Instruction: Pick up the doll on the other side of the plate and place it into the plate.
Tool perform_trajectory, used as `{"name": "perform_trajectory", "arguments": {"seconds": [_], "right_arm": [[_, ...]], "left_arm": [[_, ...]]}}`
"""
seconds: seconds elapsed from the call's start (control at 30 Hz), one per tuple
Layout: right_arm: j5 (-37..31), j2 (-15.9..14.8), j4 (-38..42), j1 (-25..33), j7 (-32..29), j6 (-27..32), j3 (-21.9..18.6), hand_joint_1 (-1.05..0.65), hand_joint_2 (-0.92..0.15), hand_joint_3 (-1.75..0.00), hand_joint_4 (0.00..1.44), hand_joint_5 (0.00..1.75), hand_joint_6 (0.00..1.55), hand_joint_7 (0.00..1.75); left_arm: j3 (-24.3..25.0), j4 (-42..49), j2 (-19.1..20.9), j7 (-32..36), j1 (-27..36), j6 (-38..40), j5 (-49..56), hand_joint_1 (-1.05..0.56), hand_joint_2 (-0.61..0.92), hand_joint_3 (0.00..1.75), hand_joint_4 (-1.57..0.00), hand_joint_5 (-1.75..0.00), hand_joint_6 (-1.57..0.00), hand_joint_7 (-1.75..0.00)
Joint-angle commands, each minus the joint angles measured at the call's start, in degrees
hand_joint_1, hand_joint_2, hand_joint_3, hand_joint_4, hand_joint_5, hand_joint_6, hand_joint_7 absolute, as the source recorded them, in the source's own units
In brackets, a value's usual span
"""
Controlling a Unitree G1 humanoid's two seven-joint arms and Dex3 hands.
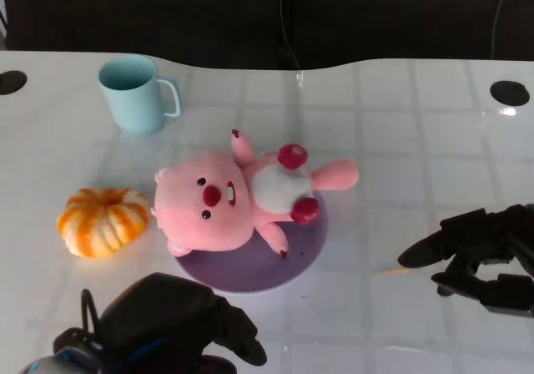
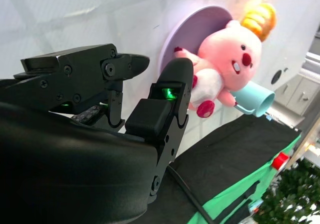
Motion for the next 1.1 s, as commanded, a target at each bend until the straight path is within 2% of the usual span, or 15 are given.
{"name": "perform_trajectory", "arguments": {"seconds": [0.03,0.1,0.17,0.23,0.43,0.5,0.6,0.8,1.1], "right_arm": [[-0.48,0.87,-0.77,0.85,-1.76,1.45,0.64,0.07,-0.73,-0.7,0.76,1.19,0.92,0.64],[-2.47,1.84,0.77,1.16,-3.58,0.61,2.35,0.13,-0.65,-0.88,0.8,1.2,0.91,0.7],[-3.31,2.75,1.72,1.28,-4.81,0.38,3.32,0.14,-0.61,-0.93,0.83,1.21,0.91,0.72],[-3.95,3.53,2.59,1.3,-5.89,0.53,4.08,0.13,-0.58,-0.97,0.87,1.35,0.92,0.78],[-6.42,4.19,6.47,0.92,-8.3,-2.92,5.39,0.11,-0.49,-1.22,0.82,1.69,0.84,1.23],[-6.86,4.05,7.77,0.7,-8.66,-4.21,5.58,0.1,-0.45,-1.3,0.83,1.73,0.82,1.38],[-7.07,3.91,9.66,0.38,-8.94,-6.37,5.56,0.07,-0.41,-1.38,0.85,1.75,0.8,1.5],[-8.61,3.1,11.97,-0.52,-8.82,-7.98,5.8,0.04,-0.38,-1.41,0.89,1.75,0.79,1.57],[-11.03,2.42,12.45,-0.51,-8.73,-8.95,5.94,0.05,-0.36,-1.4,0.87,1.75,0.77,1.55]], "left_arm": [[1.22,0.84,1.49,0.21,0.27,-0.9,-0.99,-0.23,0.92,0.19,-0.8,-1.24,-1.12,0.0],[1.67,1.11,2.09,0.34,0.37,-1.47,-1.09,-0.22,0.92,0.2,-0.79,-1.24,-1.12,0.0],[2.01,1.35,2.49,0.51,0.46,-2.11,-1.26,-0.22,0.92,0.2,-0.79,-1.24,-1.12,0.0],[2.33,1.43,2.47,0.39,0.6,-2.27,-1.65,-0.21,0.92,0.19,-0.79,-1.27,-1.13,-0.01],[2.47,1.76,2.43,0.36,0.7,-2.54,-2.73,-0.21,0.92,0.21,-0.78,-1.29,-1.13,-0.01],[2.41,1.82,2.4,0.53,0.75,-2.82,-3.07,-0.2,0.92,0.21,-0.78,-1.31,-1.13,-0.01],[2.23,1.68,2.28,0.4,0.73,-2.57,-2.77,-0.21,0.92,0.22,-0.76,-1.31,-1.12,-0.01],[1.98,2.25,2.06,1.02,0.43,-2.96,-2.28,-0.21,0.92,0.21,-0.77,-1.31,-1.13,-0.01],[1.7,2.03,1.97,0.79,0.39,-2.57,-1.14,-0.22,0.92,0.19,-0.76,-1.28,-1.12,0.0]]}}
